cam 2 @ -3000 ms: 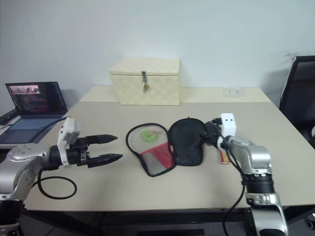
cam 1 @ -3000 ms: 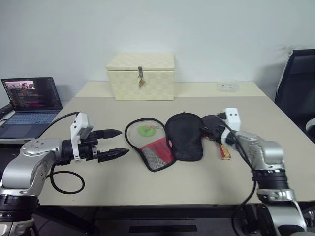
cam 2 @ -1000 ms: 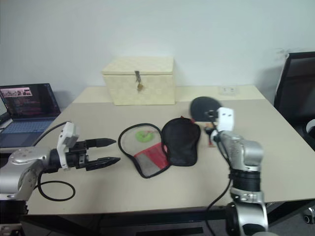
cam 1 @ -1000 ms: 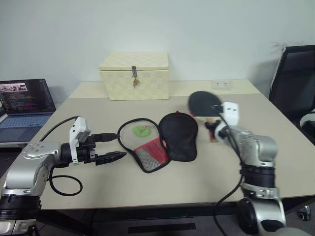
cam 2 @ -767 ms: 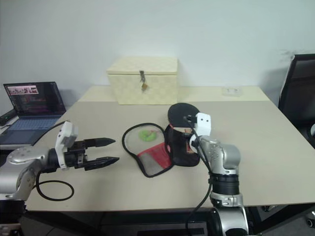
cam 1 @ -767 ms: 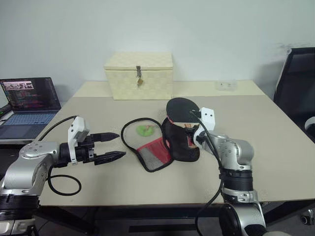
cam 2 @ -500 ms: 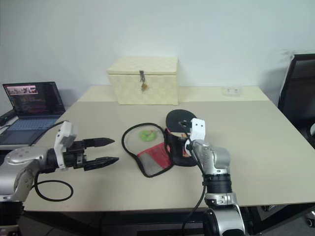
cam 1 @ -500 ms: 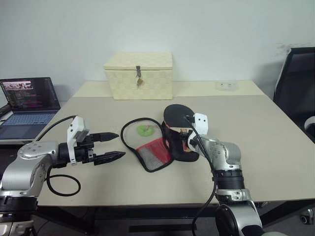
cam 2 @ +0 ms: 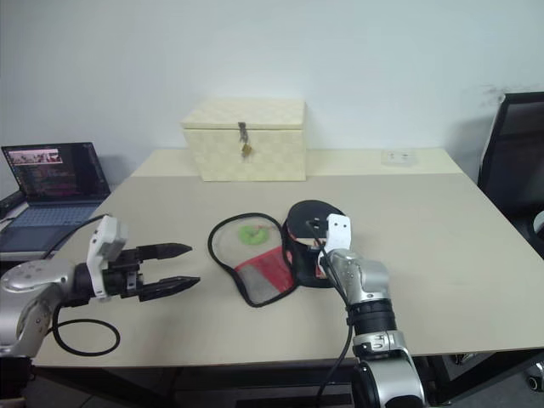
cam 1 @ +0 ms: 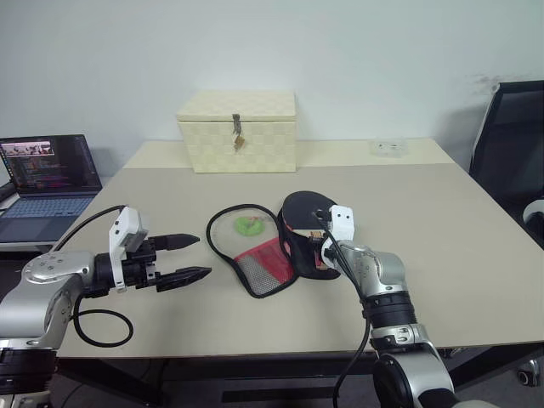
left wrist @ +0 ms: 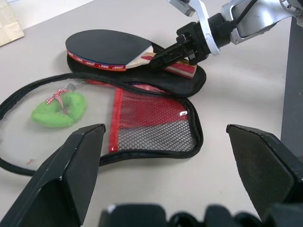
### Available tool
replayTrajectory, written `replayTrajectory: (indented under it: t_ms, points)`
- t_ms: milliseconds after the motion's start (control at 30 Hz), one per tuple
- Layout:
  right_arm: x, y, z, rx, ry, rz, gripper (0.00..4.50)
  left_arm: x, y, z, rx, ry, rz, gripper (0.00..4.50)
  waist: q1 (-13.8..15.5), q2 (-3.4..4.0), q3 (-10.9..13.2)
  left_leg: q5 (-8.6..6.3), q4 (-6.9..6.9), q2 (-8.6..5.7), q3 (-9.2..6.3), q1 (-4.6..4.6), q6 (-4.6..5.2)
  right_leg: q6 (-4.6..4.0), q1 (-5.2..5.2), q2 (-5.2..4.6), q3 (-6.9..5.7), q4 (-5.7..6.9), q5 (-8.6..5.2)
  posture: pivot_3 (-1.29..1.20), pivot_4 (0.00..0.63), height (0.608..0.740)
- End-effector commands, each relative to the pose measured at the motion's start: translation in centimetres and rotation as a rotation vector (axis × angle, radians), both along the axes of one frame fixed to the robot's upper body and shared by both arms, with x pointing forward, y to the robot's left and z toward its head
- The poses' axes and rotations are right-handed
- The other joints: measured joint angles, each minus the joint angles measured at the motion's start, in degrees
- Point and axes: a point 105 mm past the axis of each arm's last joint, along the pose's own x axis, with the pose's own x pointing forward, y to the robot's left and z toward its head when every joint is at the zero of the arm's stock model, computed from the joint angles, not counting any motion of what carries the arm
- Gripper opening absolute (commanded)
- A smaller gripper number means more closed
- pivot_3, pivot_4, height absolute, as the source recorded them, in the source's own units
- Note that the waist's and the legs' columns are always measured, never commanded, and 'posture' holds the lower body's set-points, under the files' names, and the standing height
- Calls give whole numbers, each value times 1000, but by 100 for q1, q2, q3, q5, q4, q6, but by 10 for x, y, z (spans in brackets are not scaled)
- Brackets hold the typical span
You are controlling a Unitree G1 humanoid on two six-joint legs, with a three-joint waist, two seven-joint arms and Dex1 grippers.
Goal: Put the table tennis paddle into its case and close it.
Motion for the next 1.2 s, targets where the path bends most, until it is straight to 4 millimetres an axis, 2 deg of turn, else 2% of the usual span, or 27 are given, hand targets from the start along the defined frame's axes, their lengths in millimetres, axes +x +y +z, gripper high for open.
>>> replayTrajectory:
  t_ms: [33,67,133,200,400,433,533,733,833,933,1167,1200]
  points:
    - [1,7,19,10,-77,24,1161,-2,6,12,8,-56,5,4500,0,0,0,0,0,0,0,0,0,0,0,0,0,0,0,0,150,740]
    - [-1,8,18,13,-75,26,1161,-2,6,12,8,-56,4,4500,0,0,0,0,0,0,0,0,0,0,0,0,0,0,0,0,150,740]
    - [-2,9,18,14,-72,25,1877,-1,6,10,8,-55,5,4500,0,0,0,0,0,0,0,0,0,0,0,0,0,0,0,0,150,740]
    - [-3,8,18,10,-73,23,2336,0,7,9,9,-54,5,4500,-1,0,0,0,0,0,0,1,0,0,0,0,0,1,0,0,150,740]
    - [-11,11,16,-9,-83,36,4404,1,3,8,7,-55,4,4500,2,-1,-1,0,0,0,-1,0,0,0,0,0,0,2,0,0,150,740]
    - [-12,11,17,-14,-89,41,4459,0,3,8,6,-55,5,4500,2,-1,-1,0,0,0,-1,0,0,0,0,0,0,2,0,0,150,740]
    - [-22,17,34,-22,-181,142,4459,1,6,5,12,-43,30,4500,-1,-1,-1,0,1,1,-1,1,0,0,0,0,0,3,0,0,150,740]
    - [-65,7,81,-64,-394,506,4459,13,29,-14,44,4,193,4500,19,-2,-1,0,2,0,-5,0,0,1,4,0,-4,-3,-1,0,150,740]
    - [-90,-1,99,-81,-454,705,4500,22,39,-18,81,-6,252,3922,19,-3,-2,0,4,1,-9,2,1,1,6,0,-9,-3,-1,0,150,740]
    - [-108,-11,107,-100,-466,836,4500,31,43,-24,110,-5,280,2839,23,-4,-2,-1,4,0,-10,1,1,1,7,0,-10,-3,-1,0,150,740]
    - [-111,-27,104,-162,-449,854,4500,65,33,-40,89,11,344,224,65,-8,-4,0,11,-4,-8,0,1,2,9,-1,-11,1,-1,0,150,740]
    - [-112,-27,102,-168,-447,860,4500,71,31,-45,93,14,362,73,67,-8,-5,0,12,-5,-8,0,1,2,9,-1,-11,2,-1,0,150,740]
